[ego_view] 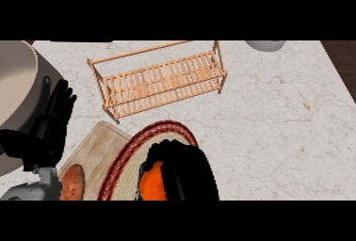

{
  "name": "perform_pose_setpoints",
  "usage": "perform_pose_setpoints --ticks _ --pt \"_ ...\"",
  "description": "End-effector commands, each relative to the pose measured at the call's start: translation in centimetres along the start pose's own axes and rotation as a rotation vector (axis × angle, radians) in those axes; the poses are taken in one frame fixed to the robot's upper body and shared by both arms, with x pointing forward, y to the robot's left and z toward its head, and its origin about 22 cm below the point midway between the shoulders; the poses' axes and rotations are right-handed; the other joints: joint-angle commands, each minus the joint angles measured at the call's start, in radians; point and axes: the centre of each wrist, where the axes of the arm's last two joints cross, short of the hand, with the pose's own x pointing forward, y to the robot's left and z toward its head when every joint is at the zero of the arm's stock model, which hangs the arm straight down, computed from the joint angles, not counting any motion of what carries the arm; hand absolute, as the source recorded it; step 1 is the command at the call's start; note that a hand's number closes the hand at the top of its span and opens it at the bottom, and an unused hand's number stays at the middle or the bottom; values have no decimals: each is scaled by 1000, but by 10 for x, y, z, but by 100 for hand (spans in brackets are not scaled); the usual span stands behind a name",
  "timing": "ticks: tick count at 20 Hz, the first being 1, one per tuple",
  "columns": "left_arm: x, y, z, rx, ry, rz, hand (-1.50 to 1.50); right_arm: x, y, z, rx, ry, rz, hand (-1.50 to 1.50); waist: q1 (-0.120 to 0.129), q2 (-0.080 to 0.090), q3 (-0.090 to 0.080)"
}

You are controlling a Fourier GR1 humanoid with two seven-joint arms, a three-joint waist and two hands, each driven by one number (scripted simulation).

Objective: Pick the squash from the placemat and place it in the tiered shelf

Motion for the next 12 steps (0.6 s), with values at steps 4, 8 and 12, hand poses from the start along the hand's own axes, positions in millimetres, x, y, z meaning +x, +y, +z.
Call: perform_pose_setpoints --ticks 4,8,12 --pt "1 2 10 -7 4 -2 0 49 -52 11 -248 84 -54 150 0 -1 -1" --pt "8 11 1 6 -5 -7 0 58 -83 6 -279 110 -37 150 -10 1 0" --pt "0 -6 -9 9 -9 7 0 60 -81 -17 -333 115 -45 150 -15 6 0"
